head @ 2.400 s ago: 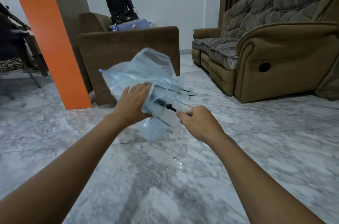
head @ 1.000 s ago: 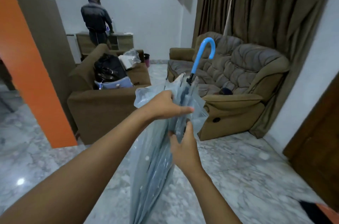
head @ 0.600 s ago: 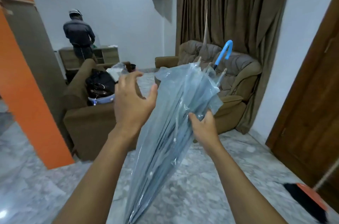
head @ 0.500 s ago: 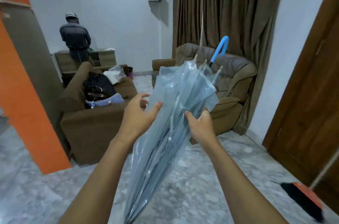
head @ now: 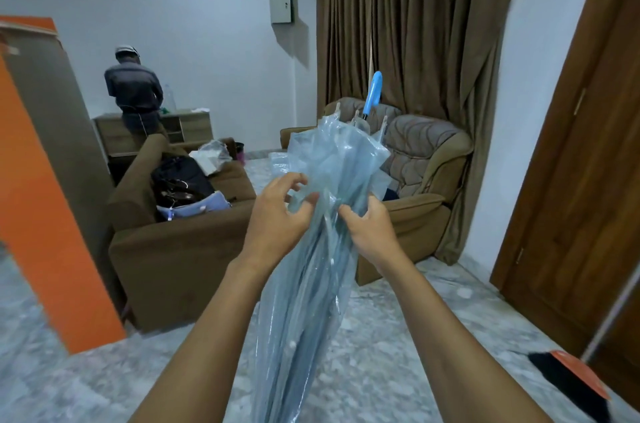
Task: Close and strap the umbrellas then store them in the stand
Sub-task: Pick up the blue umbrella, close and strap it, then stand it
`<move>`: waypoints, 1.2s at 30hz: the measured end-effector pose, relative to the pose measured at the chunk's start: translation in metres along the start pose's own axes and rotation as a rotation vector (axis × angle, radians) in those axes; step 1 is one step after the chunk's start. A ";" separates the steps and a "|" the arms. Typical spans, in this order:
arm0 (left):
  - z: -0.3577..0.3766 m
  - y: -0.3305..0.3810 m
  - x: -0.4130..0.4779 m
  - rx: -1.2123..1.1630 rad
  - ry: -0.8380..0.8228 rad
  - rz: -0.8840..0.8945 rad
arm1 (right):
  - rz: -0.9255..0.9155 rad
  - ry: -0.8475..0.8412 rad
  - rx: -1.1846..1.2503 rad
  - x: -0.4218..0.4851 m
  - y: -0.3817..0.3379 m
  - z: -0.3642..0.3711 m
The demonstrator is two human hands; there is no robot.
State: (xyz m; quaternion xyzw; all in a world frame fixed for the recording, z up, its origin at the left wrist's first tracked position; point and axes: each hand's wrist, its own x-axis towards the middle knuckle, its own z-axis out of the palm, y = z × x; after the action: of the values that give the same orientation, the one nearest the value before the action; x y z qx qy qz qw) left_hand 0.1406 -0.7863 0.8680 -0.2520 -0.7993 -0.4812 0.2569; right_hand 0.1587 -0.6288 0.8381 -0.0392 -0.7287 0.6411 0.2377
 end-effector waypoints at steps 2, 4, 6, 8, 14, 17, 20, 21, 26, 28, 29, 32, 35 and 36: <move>-0.004 -0.002 0.004 -0.068 0.062 -0.048 | 0.020 0.009 -0.013 0.000 -0.001 0.002; -0.012 -0.006 0.009 -0.164 0.115 -0.129 | 0.046 0.001 0.004 0.000 -0.001 0.001; -0.018 -0.007 0.014 -0.236 0.153 -0.194 | 0.073 -0.034 0.028 -0.003 -0.001 0.002; -0.020 -0.003 0.018 -0.214 0.144 -0.213 | 0.091 -0.075 0.048 -0.010 -0.002 0.006; -0.015 0.000 0.008 -0.052 0.092 -0.287 | 0.035 -0.159 0.153 -0.018 -0.010 0.021; -0.011 0.001 0.001 0.079 0.123 -0.330 | 0.000 -0.188 0.120 -0.019 -0.013 0.024; -0.011 0.003 -0.002 0.034 0.066 -0.336 | 0.006 -0.172 0.081 -0.020 -0.011 0.024; -0.011 -0.001 0.000 -0.027 0.015 -0.327 | 0.008 -0.168 0.093 -0.021 -0.010 0.024; -0.018 -0.002 -0.003 -0.279 -0.163 -0.281 | 0.040 -0.091 0.109 -0.024 -0.007 0.018; -0.014 -0.005 -0.008 -0.066 -0.038 -0.197 | 0.044 -0.092 0.124 -0.026 -0.006 0.016; -0.010 -0.009 -0.009 0.067 0.042 -0.179 | 0.045 -0.093 0.125 -0.028 -0.007 0.016; -0.006 -0.007 -0.015 0.174 0.234 -0.353 | 0.032 -0.102 0.107 -0.032 -0.009 0.015; -0.009 -0.009 -0.014 0.105 0.190 -0.650 | 0.041 -0.102 0.099 -0.035 -0.011 0.011; -0.010 -0.012 -0.014 0.052 0.148 -0.739 | 0.040 -0.098 0.097 -0.035 -0.011 0.010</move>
State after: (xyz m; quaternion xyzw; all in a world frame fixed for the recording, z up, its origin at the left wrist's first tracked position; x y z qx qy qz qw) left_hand 0.1451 -0.8025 0.8558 0.0954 -0.8275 -0.5380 0.1293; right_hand 0.1887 -0.6524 0.8378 -0.0109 -0.7064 0.6816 0.1905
